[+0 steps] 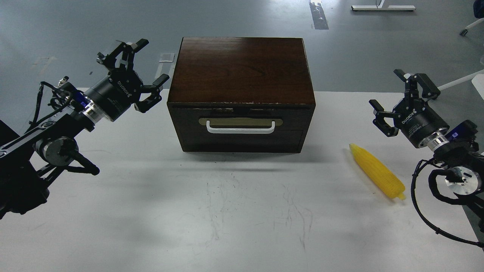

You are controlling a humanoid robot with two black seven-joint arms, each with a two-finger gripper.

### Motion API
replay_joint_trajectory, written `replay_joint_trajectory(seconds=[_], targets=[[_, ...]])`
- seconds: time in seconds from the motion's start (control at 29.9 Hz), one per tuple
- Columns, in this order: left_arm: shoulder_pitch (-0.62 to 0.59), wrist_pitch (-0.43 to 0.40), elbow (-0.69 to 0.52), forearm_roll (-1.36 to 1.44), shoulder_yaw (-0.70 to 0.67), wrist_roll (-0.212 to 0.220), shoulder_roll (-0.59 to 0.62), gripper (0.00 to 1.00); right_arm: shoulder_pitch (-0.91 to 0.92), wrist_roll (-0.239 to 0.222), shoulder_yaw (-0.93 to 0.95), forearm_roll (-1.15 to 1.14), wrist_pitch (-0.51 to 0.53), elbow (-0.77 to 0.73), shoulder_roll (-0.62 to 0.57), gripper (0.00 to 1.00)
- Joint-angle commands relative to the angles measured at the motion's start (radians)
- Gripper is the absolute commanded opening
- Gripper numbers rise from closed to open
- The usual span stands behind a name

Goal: Put corn in drawer with both arms
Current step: 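Move the left gripper over the box toward the white drawer handle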

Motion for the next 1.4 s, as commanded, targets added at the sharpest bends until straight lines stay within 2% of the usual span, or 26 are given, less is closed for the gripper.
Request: replay_joint_trajectory(seconds=[0.0,0.33,0.43,0.53,0.63,0.7,0.74,0.94,1.04,1.14,1.24,1.27,1.37], targets=[[-0.001,0.0,-0.001,0.0,-0.001,-0.002,-0.003,0.99,0.0,0.0,0.0,0.0,-0.001,0.0,0.002,1.0],[-0.019,0.0,0.002,-0.006,-0.005,-0.003,0.037,0.99,0.0,0.0,0.0,0.0,-0.003,0.001,0.005,1.0],[-0.053,0.0,0.002,0.003,-0.005,-0.006,0.084,0.99,0.001,0.0,0.0,0.0,-0.003,0.003,0.005,1.0],[-0.141,0.0,0.001,0.066,0.01,-0.003,0.123,0.99,0.003,0.0,0.0,0.0,-0.004,0.004,0.005,1.0],[-0.203,0.0,-0.033,0.27,0.004,-0.023,0.147,0.99,0.007,0.0,0.0,-0.002,-0.006,0.004,0.005,1.0],[-0.249,0.0,-0.09,0.437,-0.005,-0.072,0.152,0.99,0.01,0.0,0.0,-0.002,-0.006,0.004,0.005,1.0],[-0.281,0.0,-0.129,0.532,-0.004,-0.081,0.153,0.99,0.01,0.0,0.0,-0.002,-0.006,0.004,0.005,1.0],[-0.44,0.0,-0.304,0.987,0.03,-0.081,0.135,0.99,0.01,0.0,0.0,-0.002,-0.006,0.003,0.007,1.0],[-0.525,0.0,-0.317,1.207,0.094,-0.081,0.052,0.99,0.015,0.0,0.001,-0.002,-0.006,0.003,0.008,1.0],[-0.674,0.0,-0.309,1.388,0.273,-0.081,-0.014,0.99,0.015,0.0,0.001,-0.002,-0.006,0.001,0.008,1.0],[-0.812,0.0,-0.301,1.437,0.472,-0.081,-0.077,0.99,0.015,0.0,0.003,-0.002,-0.006,0.001,0.007,1.0],[-0.813,0.0,-0.301,1.438,0.473,-0.081,-0.077,0.99,0.015,0.0,0.003,-0.002,-0.006,0.001,0.007,1.0],[-0.874,0.0,-0.277,1.464,0.602,-0.081,-0.129,0.99,0.012,0.0,0.003,-0.002,-0.006,0.001,0.007,1.0]])
